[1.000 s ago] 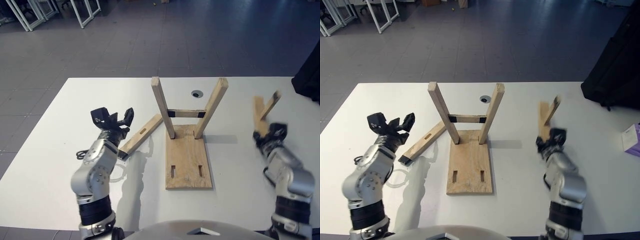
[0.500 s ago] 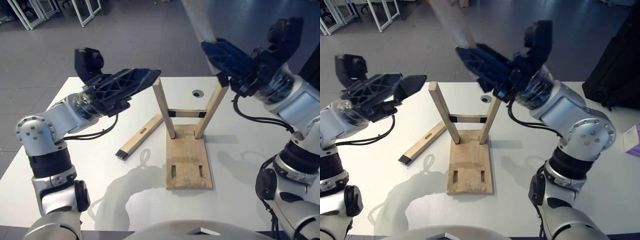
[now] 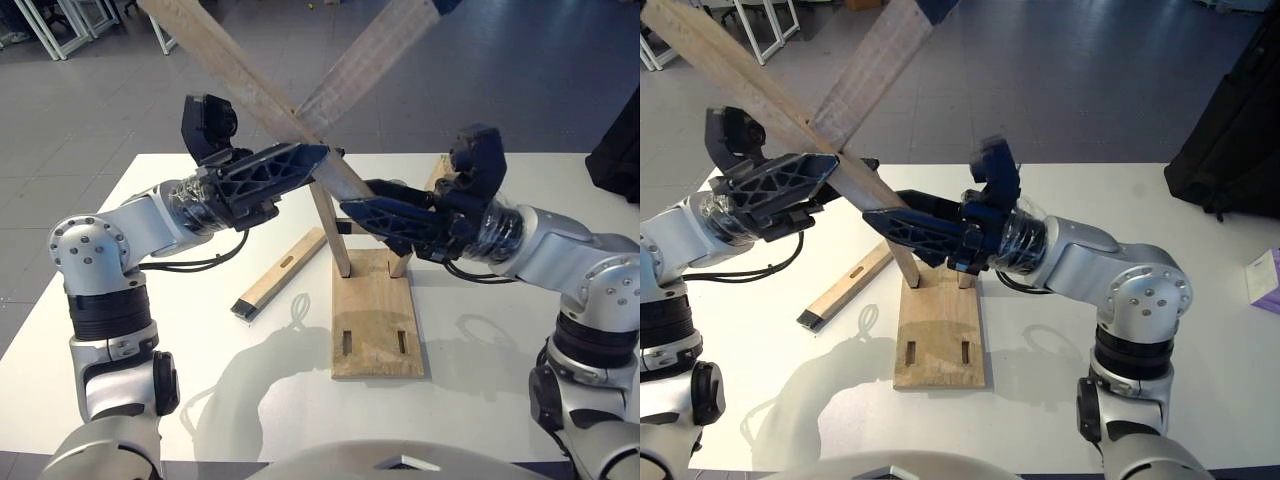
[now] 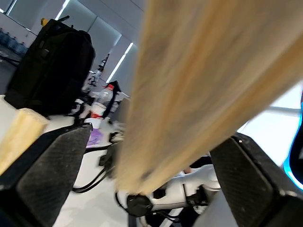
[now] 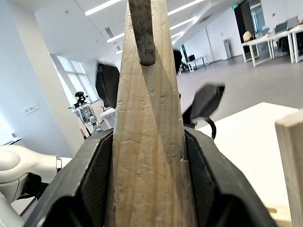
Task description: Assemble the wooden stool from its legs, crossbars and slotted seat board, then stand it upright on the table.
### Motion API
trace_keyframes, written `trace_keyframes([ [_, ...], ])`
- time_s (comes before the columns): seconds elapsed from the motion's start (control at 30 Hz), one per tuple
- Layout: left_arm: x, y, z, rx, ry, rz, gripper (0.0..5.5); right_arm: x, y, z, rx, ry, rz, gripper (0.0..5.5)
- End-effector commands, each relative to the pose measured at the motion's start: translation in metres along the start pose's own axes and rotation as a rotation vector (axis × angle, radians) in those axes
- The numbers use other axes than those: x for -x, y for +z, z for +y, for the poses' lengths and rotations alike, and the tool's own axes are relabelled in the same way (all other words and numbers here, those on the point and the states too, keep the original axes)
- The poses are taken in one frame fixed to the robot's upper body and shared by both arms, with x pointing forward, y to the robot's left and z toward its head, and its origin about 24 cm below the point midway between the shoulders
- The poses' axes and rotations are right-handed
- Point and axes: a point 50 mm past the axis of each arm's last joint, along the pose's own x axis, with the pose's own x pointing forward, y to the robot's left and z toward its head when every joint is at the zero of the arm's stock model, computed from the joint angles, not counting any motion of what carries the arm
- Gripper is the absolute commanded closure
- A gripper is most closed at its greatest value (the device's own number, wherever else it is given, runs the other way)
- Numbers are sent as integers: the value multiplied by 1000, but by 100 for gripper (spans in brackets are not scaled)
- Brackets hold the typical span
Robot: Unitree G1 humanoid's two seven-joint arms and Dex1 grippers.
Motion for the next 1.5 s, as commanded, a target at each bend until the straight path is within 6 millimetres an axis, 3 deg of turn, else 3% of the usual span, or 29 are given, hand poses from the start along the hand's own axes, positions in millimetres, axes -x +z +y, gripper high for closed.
trace_keyframes([
  [0.03, -2, 6, -10, 8, -55, 35, 154, 2, -9, -5, -4, -35, 35, 348],
  [0.3, 4, 0, -11, 55, -54, 79, 286, 2, -15, -6, 14, -64, 38, 348],
  [0.53, 9, 0, -14, 26, -63, 65, 295, 6, -11, -10, -12, -80, 0, 348],
  [0.67, 16, 1, -8, -19, 0, 36, 308, 17, -3, -3, -52, -44, -34, 264],
  [0.73, 22, 4, -5, -42, 44, 28, 343, 33, 3, 0, -54, -59, -31, 215],
  [0.83, 33, 4, -3, -109, 159, 41, 346, 57, 7, 0, -49, -134, -15, 159],
  [1.07, 27, -23, 2, -252, 211, 75, 346, 81, -43, -22, -84, -400, 148, 33],
  [1.2, 23, -40, 15, -484, 221, 104, 346, 90, -66, -24, -79, -444, 219, 27],
  [1.37, 33, -105, 35, -635, 130, 352, 346, 114, -90, -38, -111, -536, 301, 27],
  [1.5, 38, -118, 35, -667, 114, 376, 346, 122, -105, -40, -113, -568, 348, 27],
])
